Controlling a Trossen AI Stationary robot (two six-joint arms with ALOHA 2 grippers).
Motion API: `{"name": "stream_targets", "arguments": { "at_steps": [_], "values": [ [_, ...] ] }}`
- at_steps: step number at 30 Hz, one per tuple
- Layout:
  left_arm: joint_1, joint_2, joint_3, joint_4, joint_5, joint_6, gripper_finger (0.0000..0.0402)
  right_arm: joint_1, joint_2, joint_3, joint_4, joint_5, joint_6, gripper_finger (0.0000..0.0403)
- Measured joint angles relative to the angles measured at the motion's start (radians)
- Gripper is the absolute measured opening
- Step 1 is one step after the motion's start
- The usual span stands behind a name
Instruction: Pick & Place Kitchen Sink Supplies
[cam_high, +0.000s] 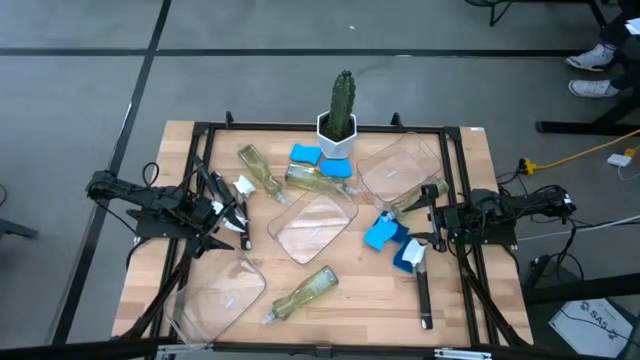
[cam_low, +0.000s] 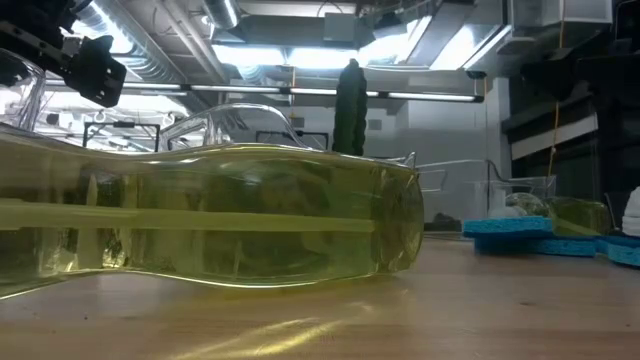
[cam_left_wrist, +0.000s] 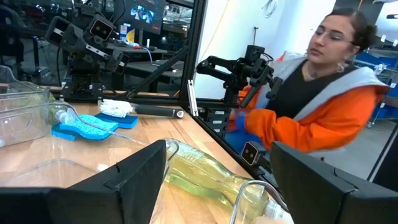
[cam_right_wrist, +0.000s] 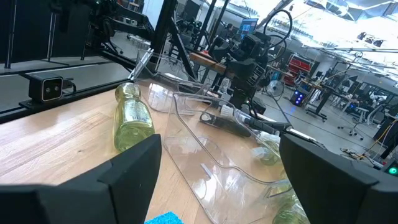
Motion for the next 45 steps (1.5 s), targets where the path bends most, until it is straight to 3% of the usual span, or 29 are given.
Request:
{"name": "stream_targets", "arguments": {
  "at_steps": [18,25,30,34,41,45],
  "values": [
    [0.000,0.000,0.000,0.000,0.000,0.000,0.0281,0.000,0.000,0.000,0.006,0.000,0.000,0.0322],
    [0.000,0.000,0.000,0.000,0.000,0.000,0.0281,0.000,0.001,0.000,0.120,-0.028,0.012,0.0322],
    [0.000,0.000,0.000,0.000,0.000,0.000,0.0281,0.000,0.000,0.000,0.245,-0.115,0.238,0.0322],
    [0.000,0.000,0.000,0.000,0.000,0.000,0.0281,0.000,0.000,0.000,0.288,-0.049,0.334,0.0322],
    [0.000,0.000,0.000,0.000,0.000,0.000,0.0281,0.000,0.045,0.000,0.223,0.165,0.303,0.0322],
    [0.000,0.000,0.000,0.000,0.000,0.000,0.0281,0.000,0.125,0.000,0.221,0.168,0.303,0.0322]
  ]
}}
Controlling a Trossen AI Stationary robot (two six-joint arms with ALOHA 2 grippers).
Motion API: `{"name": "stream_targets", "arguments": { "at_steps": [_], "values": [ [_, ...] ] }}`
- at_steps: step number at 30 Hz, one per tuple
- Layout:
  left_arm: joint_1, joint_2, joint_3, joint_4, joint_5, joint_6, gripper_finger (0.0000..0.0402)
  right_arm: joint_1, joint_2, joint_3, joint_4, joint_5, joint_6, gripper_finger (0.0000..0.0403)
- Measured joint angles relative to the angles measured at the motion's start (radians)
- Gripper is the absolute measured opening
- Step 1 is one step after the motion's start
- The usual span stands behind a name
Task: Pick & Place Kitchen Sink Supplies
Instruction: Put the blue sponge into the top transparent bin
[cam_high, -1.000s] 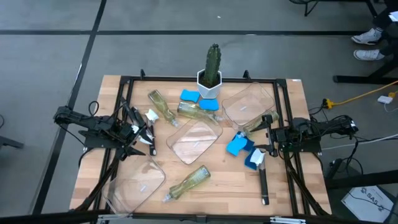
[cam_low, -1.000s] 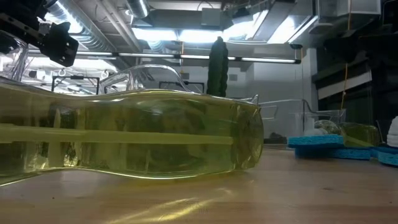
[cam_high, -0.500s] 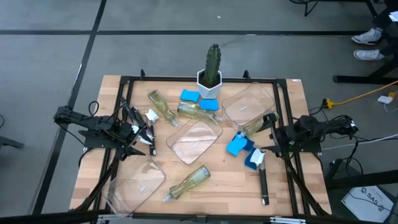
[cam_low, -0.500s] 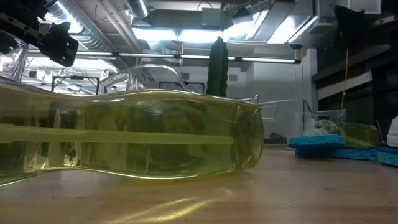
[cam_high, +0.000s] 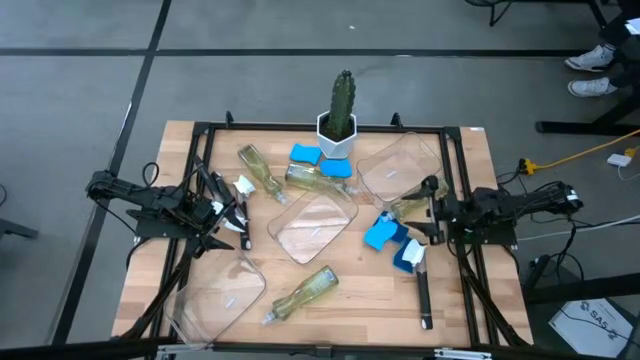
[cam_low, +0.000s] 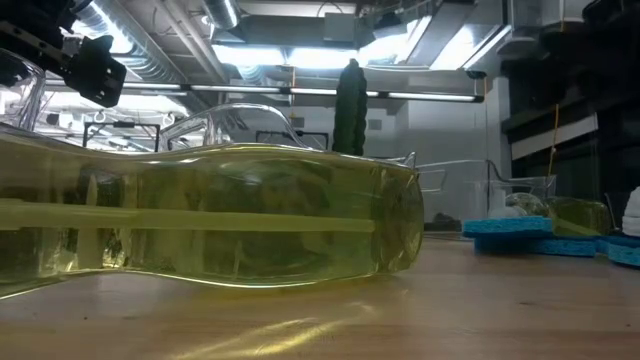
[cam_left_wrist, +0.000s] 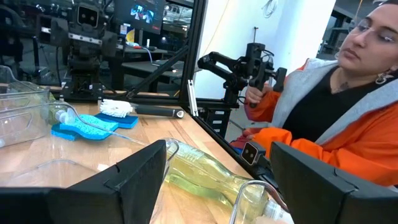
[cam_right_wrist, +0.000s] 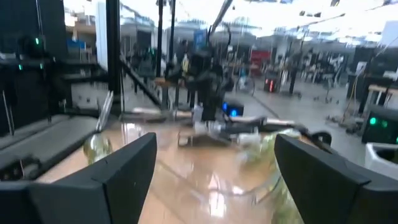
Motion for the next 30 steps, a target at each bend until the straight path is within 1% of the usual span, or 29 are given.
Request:
{"name": "stream_targets", "arguments": {
  "at_steps": [6,10,15,20,23,30],
  "values": [
    [0.000,0.000,0.000,0.000,0.000,0.000,0.0281,0.008,0.146,0.000,0.001,-0.007,0.000,0.0322],
    [0.000,0.000,0.000,0.000,0.000,0.000,0.0281,0.050,0.250,0.008,0.012,-0.010,0.000,0.0322],
    [0.000,0.000,0.000,0.000,0.000,0.000,0.0281,0.111,0.396,0.074,-0.002,0.006,-0.030,0.0322],
    [0.000,0.000,0.000,0.000,0.000,0.000,0.0281,0.154,0.555,0.166,-0.113,0.073,-0.070,0.0322],
    [0.000,0.000,0.000,0.000,0.000,0.000,0.0281,0.166,0.646,0.208,-0.167,0.093,-0.080,0.0322],
    [0.000,0.000,0.000,0.000,0.000,0.000,0.0281,0.166,0.813,0.251,-0.173,0.095,-0.136,0.0322]
  ]
}}
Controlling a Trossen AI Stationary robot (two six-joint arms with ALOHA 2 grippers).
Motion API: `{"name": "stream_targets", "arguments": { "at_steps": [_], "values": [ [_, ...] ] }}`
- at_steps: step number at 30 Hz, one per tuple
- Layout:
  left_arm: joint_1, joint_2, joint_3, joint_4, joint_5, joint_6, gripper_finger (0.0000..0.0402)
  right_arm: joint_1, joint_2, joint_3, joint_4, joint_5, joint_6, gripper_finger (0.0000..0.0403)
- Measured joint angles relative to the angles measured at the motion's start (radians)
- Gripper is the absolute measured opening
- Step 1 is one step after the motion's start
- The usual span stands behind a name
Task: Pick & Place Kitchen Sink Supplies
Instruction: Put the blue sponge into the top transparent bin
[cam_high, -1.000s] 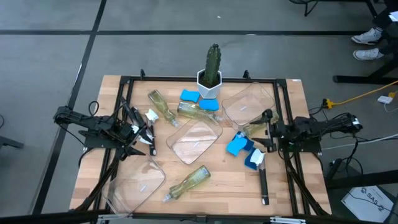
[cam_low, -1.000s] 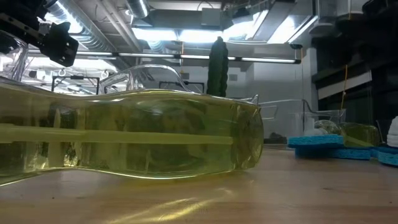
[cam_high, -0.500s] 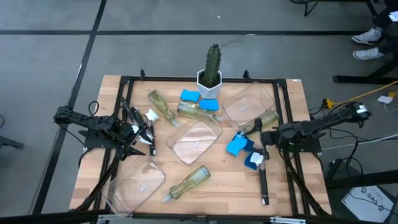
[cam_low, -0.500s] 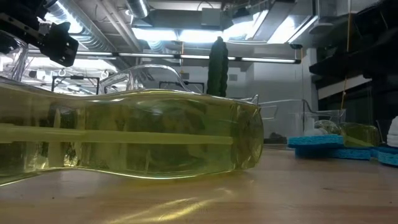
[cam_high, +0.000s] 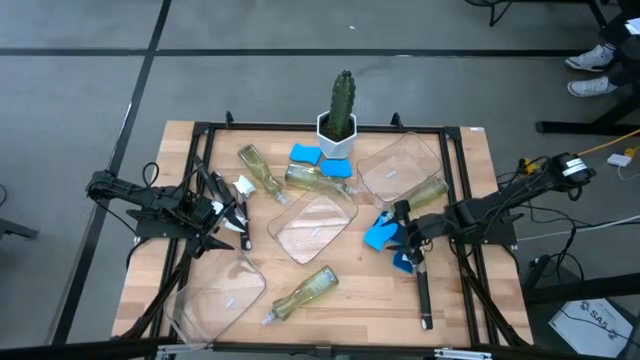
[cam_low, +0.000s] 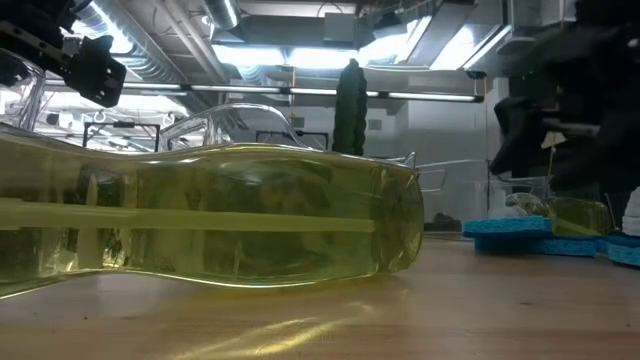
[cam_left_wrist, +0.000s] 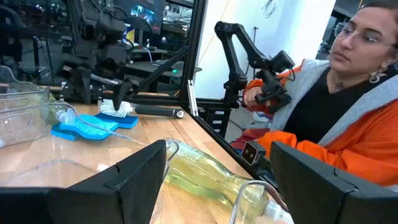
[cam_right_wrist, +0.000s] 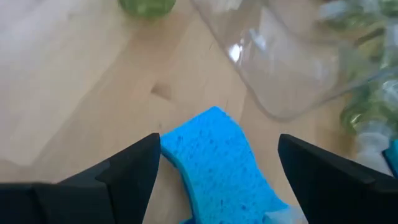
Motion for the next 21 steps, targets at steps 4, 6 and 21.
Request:
{"name": "stream_targets", "arguments": {
  "at_steps": [4,6,21],
  "values": [
    [0.000,0.000,0.000,0.000,0.000,0.000,0.0281,0.000,0.084,0.016,-0.007,-0.006,-0.040,0.0322],
    [0.000,0.000,0.000,0.000,0.000,0.000,0.0281,0.000,0.127,0.030,-0.010,-0.010,-0.064,0.0322],
    [0.000,0.000,0.000,0.000,0.000,0.000,0.0281,-0.001,0.335,0.126,-0.067,0.040,-0.132,0.0313]
  ]
}}
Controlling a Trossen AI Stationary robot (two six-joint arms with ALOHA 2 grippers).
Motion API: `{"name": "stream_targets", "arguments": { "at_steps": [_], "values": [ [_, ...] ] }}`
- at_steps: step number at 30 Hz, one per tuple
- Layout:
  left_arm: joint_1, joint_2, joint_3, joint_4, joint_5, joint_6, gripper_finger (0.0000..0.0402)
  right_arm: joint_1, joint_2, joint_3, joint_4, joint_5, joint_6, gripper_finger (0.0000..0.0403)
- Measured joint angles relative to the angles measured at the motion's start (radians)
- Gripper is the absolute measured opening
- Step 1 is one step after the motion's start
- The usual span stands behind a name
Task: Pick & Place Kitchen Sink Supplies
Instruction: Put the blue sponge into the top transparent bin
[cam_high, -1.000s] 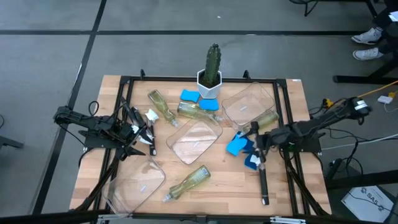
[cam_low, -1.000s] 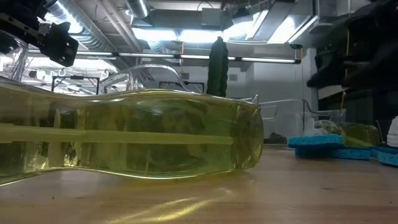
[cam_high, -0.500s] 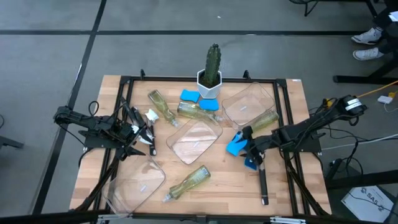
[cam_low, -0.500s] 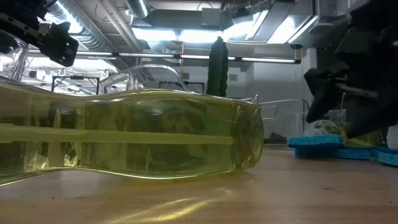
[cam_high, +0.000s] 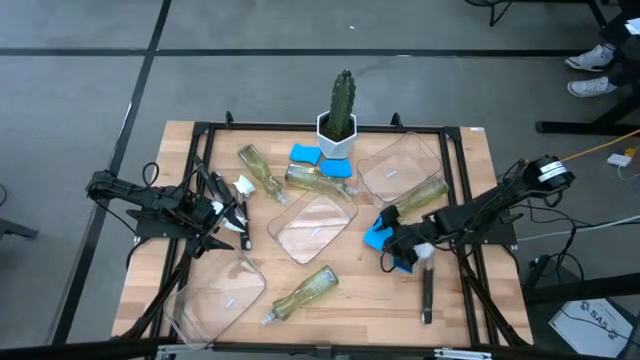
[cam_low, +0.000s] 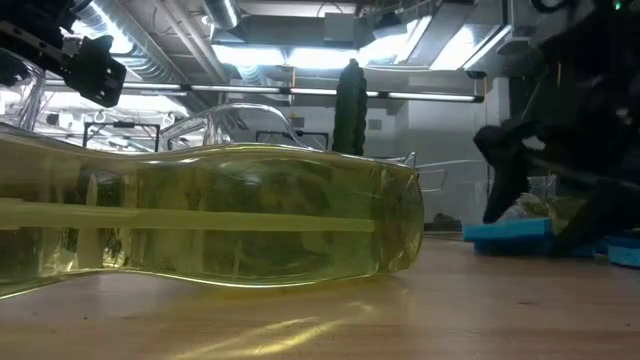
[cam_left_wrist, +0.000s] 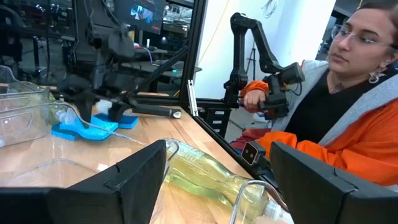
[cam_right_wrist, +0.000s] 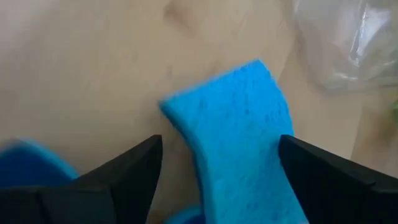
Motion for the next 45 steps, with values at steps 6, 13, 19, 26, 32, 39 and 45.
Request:
{"name": "stream_targets", "arguments": {
  "at_steps": [6,13,19,26,32,39,45],
  "values": [
    [0.000,0.000,0.000,0.000,0.000,0.000,0.0281,0.000,0.022,0.003,0.006,0.020,0.002,0.0256],
    [0.000,0.000,0.000,0.000,0.000,0.000,0.0281,0.000,0.022,0.003,0.011,0.046,0.009,0.0150],
    [0.000,0.000,0.000,0.000,0.000,0.000,0.0281,-0.001,0.003,0.002,0.018,0.033,0.034,0.0062],
    [0.000,0.000,0.000,0.000,0.000,0.000,0.0281,-0.014,-0.097,0.001,0.034,-0.086,0.037,0.0013],
    [0.000,0.000,0.000,0.000,0.000,0.000,0.0281,-0.052,-0.205,0.001,0.085,-0.179,0.041,0.0030],
    [0.000,0.000,0.000,0.000,0.000,0.000,0.0281,-0.104,-0.296,0.002,0.266,-0.297,0.040,0.0015],
    [0.000,0.000,0.000,0.000,0.000,0.000,0.0281,-0.143,-0.319,0.002,0.481,-0.300,0.040,0.0029]
  ]
}}
